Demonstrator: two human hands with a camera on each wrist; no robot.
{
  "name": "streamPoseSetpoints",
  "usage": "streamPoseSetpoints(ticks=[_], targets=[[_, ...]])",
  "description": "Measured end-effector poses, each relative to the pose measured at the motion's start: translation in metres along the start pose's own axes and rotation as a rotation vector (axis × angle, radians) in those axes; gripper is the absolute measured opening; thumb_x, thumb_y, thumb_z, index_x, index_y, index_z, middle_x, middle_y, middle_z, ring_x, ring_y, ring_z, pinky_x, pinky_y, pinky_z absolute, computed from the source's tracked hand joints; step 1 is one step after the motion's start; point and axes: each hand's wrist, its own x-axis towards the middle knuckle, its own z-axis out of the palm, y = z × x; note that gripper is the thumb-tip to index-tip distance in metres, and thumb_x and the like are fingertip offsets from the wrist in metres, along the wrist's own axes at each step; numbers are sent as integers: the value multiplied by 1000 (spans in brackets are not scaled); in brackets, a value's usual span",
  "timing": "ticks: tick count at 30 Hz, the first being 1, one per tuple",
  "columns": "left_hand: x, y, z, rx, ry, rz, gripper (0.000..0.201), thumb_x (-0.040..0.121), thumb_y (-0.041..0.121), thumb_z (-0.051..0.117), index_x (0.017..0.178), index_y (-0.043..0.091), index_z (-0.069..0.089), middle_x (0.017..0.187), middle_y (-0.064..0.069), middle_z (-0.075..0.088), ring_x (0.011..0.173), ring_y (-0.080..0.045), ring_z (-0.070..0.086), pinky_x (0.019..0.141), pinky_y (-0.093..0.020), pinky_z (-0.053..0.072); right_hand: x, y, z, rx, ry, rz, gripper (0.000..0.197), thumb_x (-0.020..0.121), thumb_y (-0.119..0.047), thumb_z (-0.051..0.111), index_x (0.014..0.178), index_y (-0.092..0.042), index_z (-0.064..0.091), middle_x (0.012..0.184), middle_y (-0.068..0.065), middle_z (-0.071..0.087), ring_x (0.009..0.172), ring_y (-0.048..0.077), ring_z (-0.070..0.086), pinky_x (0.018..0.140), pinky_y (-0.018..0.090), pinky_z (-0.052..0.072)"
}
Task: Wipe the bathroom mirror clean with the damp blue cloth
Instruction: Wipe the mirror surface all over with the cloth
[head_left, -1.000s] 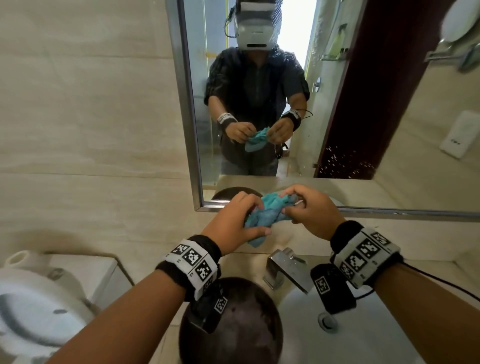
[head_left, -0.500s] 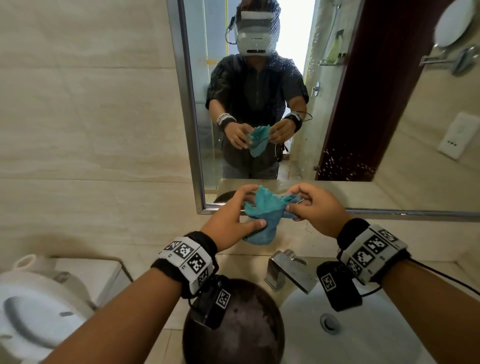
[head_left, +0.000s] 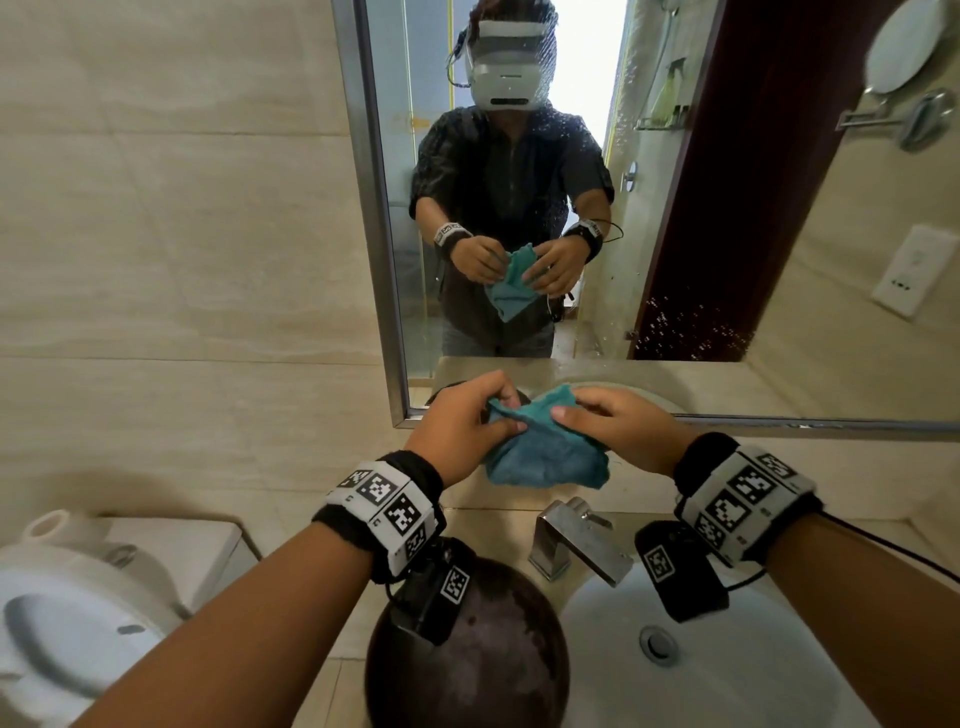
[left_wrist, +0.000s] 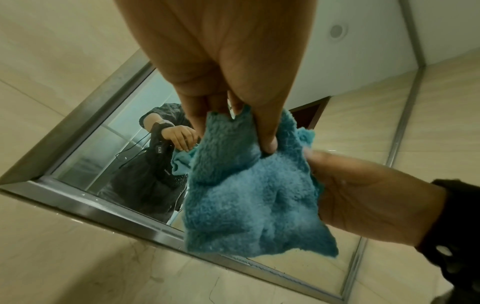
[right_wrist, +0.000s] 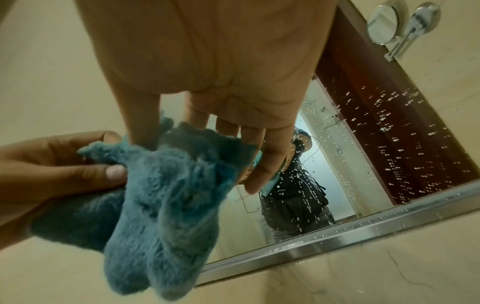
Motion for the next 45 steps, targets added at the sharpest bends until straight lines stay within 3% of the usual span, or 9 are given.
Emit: streamPoseSetpoints(ticks=[3, 8, 12, 15, 21, 26, 35, 42, 45], targets=[[2, -4, -1, -9, 16, 18, 20, 80, 10, 71, 76, 21, 55, 81, 11, 62, 76, 2, 58, 67, -15, 47, 4, -4, 2, -168, 79, -5, 17, 92, -27, 56, 77, -21, 64, 73, -2, 66, 64, 1, 61, 63, 24, 52], [-10, -27, -7, 58, -42, 51, 22, 73, 12, 78, 71, 22, 59, 103, 7, 61, 97, -6, 57, 83, -20, 47, 12, 4, 0, -116, 251, 99, 27, 98, -31, 43, 99, -10, 61, 96, 13, 66, 89, 27, 63, 82, 41, 52], [-22, -47, -14, 114, -299, -32, 24, 71, 11, 79, 76, 25, 62, 118, 8, 58, 110, -8, 52, 98, -28, 42, 16, 5, -4, 193, 325, 136, 27, 98, -27, 42, 112, -10, 57, 109, 12, 65, 95, 22, 62, 85, 36, 50], [-22, -47, -17, 172, -472, -133, 32, 64, 38, 82, 89, 33, 63, 132, 9, 47, 122, -8, 42, 108, -29, 31, 16, 2, -2, 244, 277, 127, 19, 99, -23, 42, 105, -15, 58, 109, 12, 64, 93, 19, 61, 84, 32, 49], [-3, -17, -4, -102, -197, -244, 63, 76, 33, 76, 130, 25, 45, 130, 6, 52, 118, -8, 49, 101, -30, 42, 17, -11, 3, 326, 200, 83, 19, 99, -27, 41, 104, -21, 59, 105, 2, 65, 96, 13, 62, 77, 23, 49], [5, -9, 3, 8, -119, -233, 8, 86, 24, 65, 89, 16, 63, 93, -2, 65, 89, -16, 59, 84, -37, 50, 14, -12, -1, 291, 206, 149, 18, 97, -30, 46, 104, -21, 61, 109, 8, 66, 95, 16, 64, 80, 28, 51], [9, -10, 2, -126, -22, -292, 11, 91, 20, 58, 90, 14, 49, 79, 7, 55, 70, -4, 50, 59, -15, 39, -1, -5, -11, 285, 7, 129, 60, 82, 1, 64, 121, -41, 46, 109, 9, 68, 99, 29, 65, 81, 48, 53], [-4, -8, -13, -154, -309, -354, 27, 91, 18, 60, 114, 21, 46, 98, 0, 63, 74, -13, 64, 61, -21, 53, 0, -4, -11, 216, 211, 79, 29, 93, -4, 49, 118, -18, 54, 95, 9, 62, 76, 16, 63, 60, 24, 53], [-9, -10, -15, -259, -295, -280, 36, 93, 11, 55, 123, 28, 46, 126, 4, 53, 99, -17, 63, 82, -30, 55, 3, -3, -10, 104, 211, 94, 22, 94, -6, 47, 97, -23, 61, 102, 10, 59, 75, 20, 56, 58, 29, 49]])
